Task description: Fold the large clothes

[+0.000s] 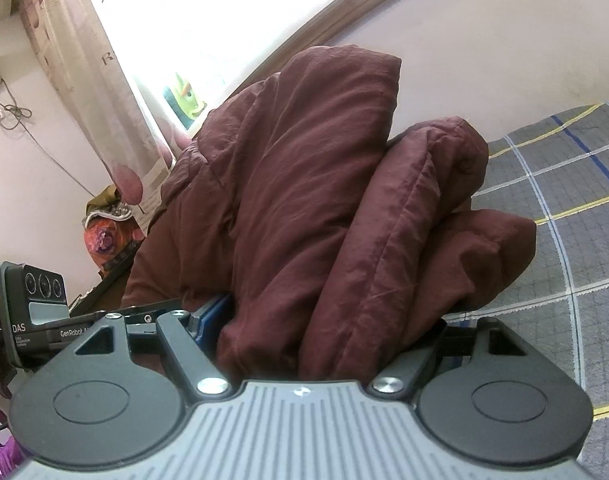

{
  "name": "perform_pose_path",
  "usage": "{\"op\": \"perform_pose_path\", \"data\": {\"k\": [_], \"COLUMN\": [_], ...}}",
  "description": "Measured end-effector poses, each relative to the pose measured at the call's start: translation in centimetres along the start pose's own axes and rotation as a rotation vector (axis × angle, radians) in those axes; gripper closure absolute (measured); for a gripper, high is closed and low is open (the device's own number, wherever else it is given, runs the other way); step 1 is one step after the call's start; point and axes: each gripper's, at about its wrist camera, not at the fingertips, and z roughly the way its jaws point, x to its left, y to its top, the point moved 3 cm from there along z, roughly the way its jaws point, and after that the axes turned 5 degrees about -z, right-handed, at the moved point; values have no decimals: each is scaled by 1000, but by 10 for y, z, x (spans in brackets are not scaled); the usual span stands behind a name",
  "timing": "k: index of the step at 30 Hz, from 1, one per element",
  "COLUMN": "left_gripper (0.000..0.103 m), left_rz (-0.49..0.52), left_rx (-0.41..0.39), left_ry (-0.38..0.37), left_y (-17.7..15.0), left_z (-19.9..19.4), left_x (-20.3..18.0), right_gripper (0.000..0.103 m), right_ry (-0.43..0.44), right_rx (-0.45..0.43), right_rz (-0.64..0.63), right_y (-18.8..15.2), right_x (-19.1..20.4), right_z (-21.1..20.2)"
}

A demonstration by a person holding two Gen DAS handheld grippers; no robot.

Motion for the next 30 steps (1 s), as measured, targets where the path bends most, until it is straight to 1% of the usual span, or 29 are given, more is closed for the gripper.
{"op": "perform_pose_path", "data": {"k": [12, 20, 30], "left_gripper": [3, 3, 3], "left_rz": [-15, -8, -16], "left_rx": [-15, -43, -36], "left_ry": [12, 26, 46], "left_y": [-1, 2, 1], "left_z": [-8, -17, -15], "left_x": [2, 2, 7], "right_gripper": [26, 26, 26], "right_ry": [9, 34, 41], "right_rx": [2, -21, -18], "right_rz": [-17, -32, -16], "right_y": [4, 3, -5], "right_x": [0, -3, -13], "right_z": [-1, -1, 0]}}
